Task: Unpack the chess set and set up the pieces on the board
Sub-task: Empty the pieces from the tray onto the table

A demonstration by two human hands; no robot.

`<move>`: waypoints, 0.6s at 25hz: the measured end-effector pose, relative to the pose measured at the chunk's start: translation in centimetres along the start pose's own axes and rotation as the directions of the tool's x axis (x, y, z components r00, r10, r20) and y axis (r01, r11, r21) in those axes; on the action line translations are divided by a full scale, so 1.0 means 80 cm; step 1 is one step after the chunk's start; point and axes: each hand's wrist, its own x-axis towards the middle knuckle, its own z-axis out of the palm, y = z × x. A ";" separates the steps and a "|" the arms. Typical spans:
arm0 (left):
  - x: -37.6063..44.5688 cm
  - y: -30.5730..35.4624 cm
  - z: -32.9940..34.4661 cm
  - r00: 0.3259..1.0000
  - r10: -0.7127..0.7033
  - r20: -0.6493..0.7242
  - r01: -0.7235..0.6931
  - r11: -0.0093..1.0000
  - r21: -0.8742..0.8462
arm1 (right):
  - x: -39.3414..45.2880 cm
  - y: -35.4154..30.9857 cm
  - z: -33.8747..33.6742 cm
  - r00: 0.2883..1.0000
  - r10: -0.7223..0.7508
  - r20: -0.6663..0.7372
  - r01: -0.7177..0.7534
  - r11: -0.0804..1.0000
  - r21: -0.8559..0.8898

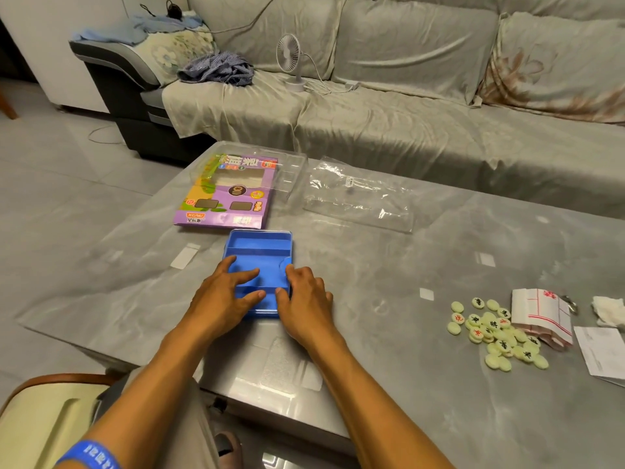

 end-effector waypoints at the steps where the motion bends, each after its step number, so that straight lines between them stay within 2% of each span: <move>1: 0.000 0.000 0.001 1.000 0.007 0.010 -0.007 1.000 0.012 | -0.002 -0.002 0.003 1.000 -0.017 0.009 0.017 0.999 -0.051; 3: 0.000 0.002 0.005 1.000 0.010 0.016 -0.010 1.000 0.024 | -0.005 -0.003 0.006 0.999 -0.035 0.031 0.038 0.994 -0.099; 4: -0.003 0.003 0.007 1.000 0.009 -0.002 -0.009 0.999 0.034 | -0.007 0.001 0.006 0.998 -0.048 0.052 0.051 0.997 -0.066; 7: -0.009 0.003 0.004 0.984 -0.019 -0.175 0.052 0.981 0.188 | -0.016 0.022 -0.005 0.987 -0.119 0.104 0.083 0.953 0.293; 9: -0.010 0.000 -0.002 0.974 -0.030 -0.224 0.083 0.969 0.231 | -0.025 0.031 -0.010 0.975 -0.149 0.163 0.077 0.921 0.383; 11: -0.011 -0.003 0.000 0.991 0.003 -0.136 0.026 0.977 0.211 | -0.034 0.032 -0.014 0.965 -0.167 0.203 0.086 0.929 0.360; 13: -0.012 -0.005 0.007 0.999 0.008 -0.037 0.005 0.946 0.324 | -0.047 0.034 -0.029 0.960 -0.161 0.231 0.066 0.926 0.371; 15: -0.012 -0.010 0.006 0.998 -0.019 -0.065 0.044 0.916 0.399 | -0.060 0.050 -0.056 0.968 -0.111 0.223 0.016 0.921 0.390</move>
